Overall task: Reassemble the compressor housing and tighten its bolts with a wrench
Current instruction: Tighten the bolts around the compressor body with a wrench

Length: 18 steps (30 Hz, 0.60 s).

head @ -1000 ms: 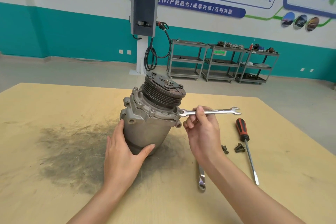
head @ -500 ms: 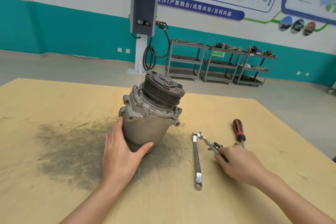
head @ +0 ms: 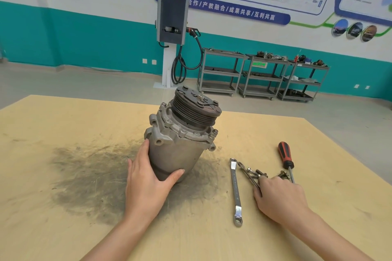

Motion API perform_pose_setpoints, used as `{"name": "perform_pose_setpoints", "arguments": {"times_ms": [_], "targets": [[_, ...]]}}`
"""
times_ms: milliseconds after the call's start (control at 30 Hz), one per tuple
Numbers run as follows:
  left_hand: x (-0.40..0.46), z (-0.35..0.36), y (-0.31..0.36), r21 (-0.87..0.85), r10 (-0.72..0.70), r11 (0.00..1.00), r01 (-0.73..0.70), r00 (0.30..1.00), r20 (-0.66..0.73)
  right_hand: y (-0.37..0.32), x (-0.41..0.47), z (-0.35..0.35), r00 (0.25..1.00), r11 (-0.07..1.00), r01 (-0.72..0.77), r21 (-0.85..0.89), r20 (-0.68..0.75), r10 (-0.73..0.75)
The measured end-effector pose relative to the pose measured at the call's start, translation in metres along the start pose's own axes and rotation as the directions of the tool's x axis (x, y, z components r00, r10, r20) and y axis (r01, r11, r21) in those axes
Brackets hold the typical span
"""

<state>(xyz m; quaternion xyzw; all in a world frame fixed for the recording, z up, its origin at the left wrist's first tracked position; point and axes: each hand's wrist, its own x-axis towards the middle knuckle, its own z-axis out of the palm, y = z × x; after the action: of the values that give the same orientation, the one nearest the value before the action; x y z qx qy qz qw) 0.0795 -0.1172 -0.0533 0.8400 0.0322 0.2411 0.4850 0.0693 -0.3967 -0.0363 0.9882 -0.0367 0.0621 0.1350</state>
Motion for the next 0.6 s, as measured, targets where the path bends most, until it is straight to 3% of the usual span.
{"name": "perform_pose_setpoints", "arguments": {"times_ms": [67, 133, 167, 233, 300, 367, 500, 600], "targets": [[0.0, 0.0, 0.0, -0.001, 0.002, 1.0, -0.002, 1.0, 0.001, -0.003, 0.006, -0.019, 0.999, 0.999, -0.006, 0.042, -0.033, 0.007], [0.0, 0.0, 0.0, -0.007, -0.002, 1.0, 0.002, 1.0, 0.0, -0.006, 0.016, -0.051, 0.995, 0.961, 0.03, 0.276, -0.101, -0.002], [0.0, 0.0, -0.001, -0.008, -0.003, 1.0, 0.003, 1.0, -0.002, -0.011, 0.02, -0.07, 0.991, 0.881, 0.083, 0.466, -0.136, -0.022], [0.001, 0.0, -0.002, -0.007, -0.003, 1.0, 0.003, 1.0, -0.005, -0.024, 0.028, -0.107, 0.958, 0.62, 0.25, 0.743, -0.283, -0.047], [0.001, 0.0, -0.001, -0.01, -0.01, 1.0, 0.01, 1.0, -0.007, -0.044, 0.037, -0.141, 0.906, 0.486, 0.39, 0.782, -0.42, -0.051], [0.001, 0.001, -0.001, -0.018, -0.008, 1.0, 0.008, 1.0, -0.014, -0.069, 0.052, -0.164, 0.9, 0.509, 0.416, 0.753, -0.421, -0.112], [0.0, 0.001, -0.003, -0.027, -0.012, 1.0, 0.012, 1.0, -0.008, -0.112, 0.082, -0.186, 0.953, 0.719, 0.301, 0.627, -0.175, -0.246], [0.001, 0.001, -0.004, -0.036, -0.017, 0.999, 0.017, 1.0, -0.006, -0.117, 0.092, -0.183, 0.952, 0.712, 0.302, 0.634, -0.163, -0.259]]}}
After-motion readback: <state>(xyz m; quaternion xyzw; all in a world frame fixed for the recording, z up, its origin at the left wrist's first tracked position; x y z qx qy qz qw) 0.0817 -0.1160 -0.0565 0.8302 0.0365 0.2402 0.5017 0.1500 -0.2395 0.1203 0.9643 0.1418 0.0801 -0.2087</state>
